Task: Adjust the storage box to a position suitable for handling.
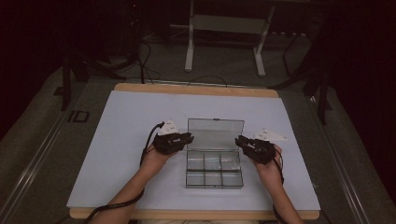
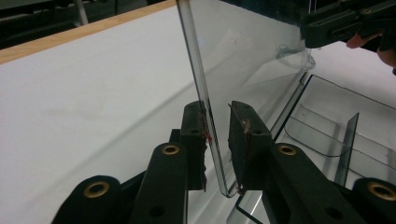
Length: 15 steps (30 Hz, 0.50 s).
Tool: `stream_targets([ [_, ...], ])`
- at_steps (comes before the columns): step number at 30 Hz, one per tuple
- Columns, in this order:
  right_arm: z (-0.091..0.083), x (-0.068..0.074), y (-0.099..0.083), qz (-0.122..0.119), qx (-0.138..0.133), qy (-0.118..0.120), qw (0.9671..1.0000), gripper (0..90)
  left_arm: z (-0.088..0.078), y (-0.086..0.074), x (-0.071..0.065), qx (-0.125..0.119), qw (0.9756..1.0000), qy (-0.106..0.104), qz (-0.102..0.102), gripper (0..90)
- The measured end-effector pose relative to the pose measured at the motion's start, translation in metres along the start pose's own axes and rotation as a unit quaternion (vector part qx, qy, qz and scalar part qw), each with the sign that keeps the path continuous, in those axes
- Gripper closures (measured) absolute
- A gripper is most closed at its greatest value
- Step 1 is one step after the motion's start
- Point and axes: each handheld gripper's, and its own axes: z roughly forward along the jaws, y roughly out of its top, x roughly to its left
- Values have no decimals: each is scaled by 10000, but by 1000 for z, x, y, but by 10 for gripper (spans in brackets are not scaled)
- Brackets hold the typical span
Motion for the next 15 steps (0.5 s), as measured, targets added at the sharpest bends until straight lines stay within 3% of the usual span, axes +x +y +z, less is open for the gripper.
stream_targets([
  [15, 11, -4, 2, 292, 116, 16, 9995, 685, 7, 0, 5, 56, 9997, 66, -228, 708],
])
